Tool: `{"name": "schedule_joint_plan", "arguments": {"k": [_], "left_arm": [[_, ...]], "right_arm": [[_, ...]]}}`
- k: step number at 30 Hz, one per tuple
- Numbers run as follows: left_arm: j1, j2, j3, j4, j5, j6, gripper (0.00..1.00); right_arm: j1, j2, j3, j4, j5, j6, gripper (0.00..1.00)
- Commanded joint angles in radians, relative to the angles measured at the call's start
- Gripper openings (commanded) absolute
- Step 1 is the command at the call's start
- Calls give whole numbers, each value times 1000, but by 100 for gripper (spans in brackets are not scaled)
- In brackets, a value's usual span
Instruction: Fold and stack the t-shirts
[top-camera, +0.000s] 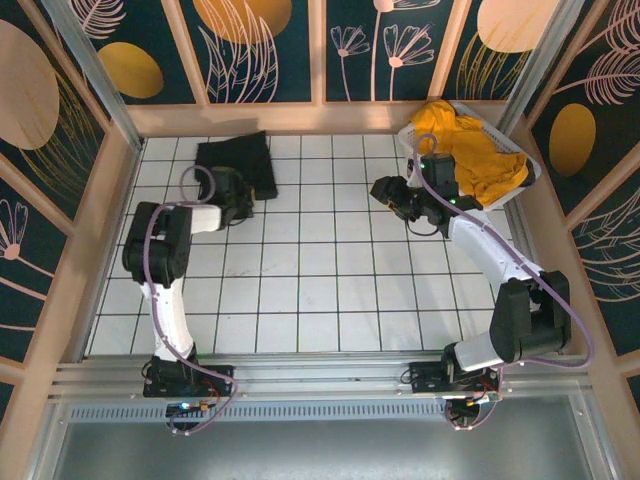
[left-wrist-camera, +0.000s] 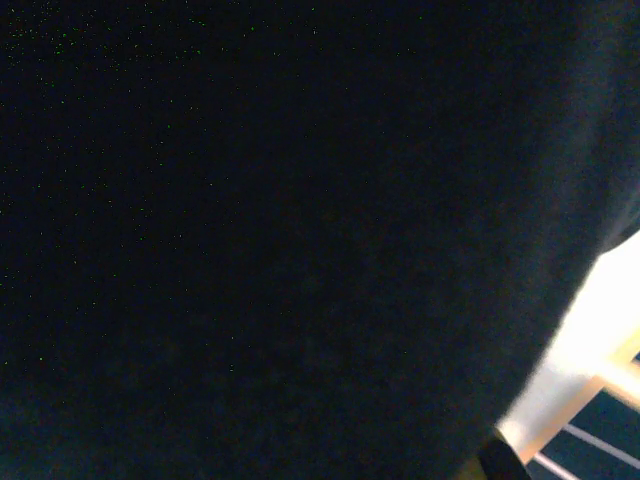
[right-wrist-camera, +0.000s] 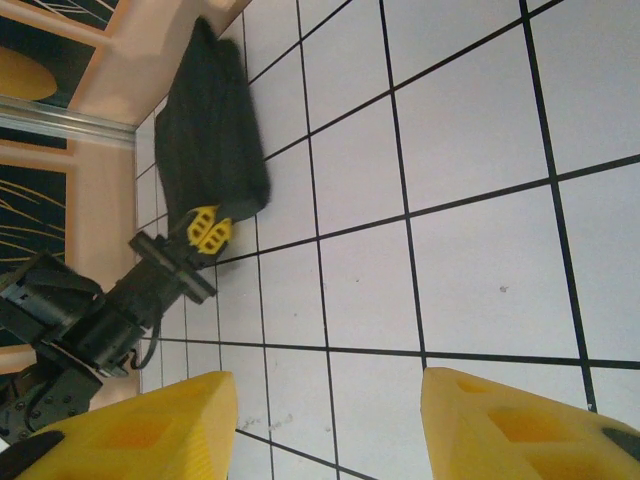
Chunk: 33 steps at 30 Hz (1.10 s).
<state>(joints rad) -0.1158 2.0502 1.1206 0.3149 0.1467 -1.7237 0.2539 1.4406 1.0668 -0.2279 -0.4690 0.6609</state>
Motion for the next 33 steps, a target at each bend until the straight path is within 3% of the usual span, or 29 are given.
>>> {"name": "schedule_joint_plan", "arguments": {"k": [1,4,11,20,21,22,24,25,26,28,33], "left_arm": [[98,-32,-28,-51,61,257,0],[194,-32,2,-170,115,424,0],[347,-37,28,-271,158,663,0],[381,-29,90,-297,178,723,1],[382,-38,98,-310,166,731,11],[381,-57,104,-328,142,738,31],[380,-109,107,-355,101,752,63],[379,-145,103,-365,89,755,94],[378,-182,95,-373,83,755,99],[368,-262,75,-387,80,752,99],[312,-487,10,-428,-15,757,99]], "right_arm": [[-7,-8,17,18,-5,-1,52],[-8,-1,10,35,-18,2,52],[-8,8,3,129,-97,8,52],[-7,11,-3,251,-185,19,52],[-6,10,-4,260,-190,24,52],[-7,9,-2,266,-193,24,53],[-8,5,6,263,-189,22,56],[-11,1,8,257,-177,21,59],[-15,-5,15,253,-164,22,62],[-29,-15,19,252,-145,34,99],[-90,-52,64,183,-24,25,99]]}}
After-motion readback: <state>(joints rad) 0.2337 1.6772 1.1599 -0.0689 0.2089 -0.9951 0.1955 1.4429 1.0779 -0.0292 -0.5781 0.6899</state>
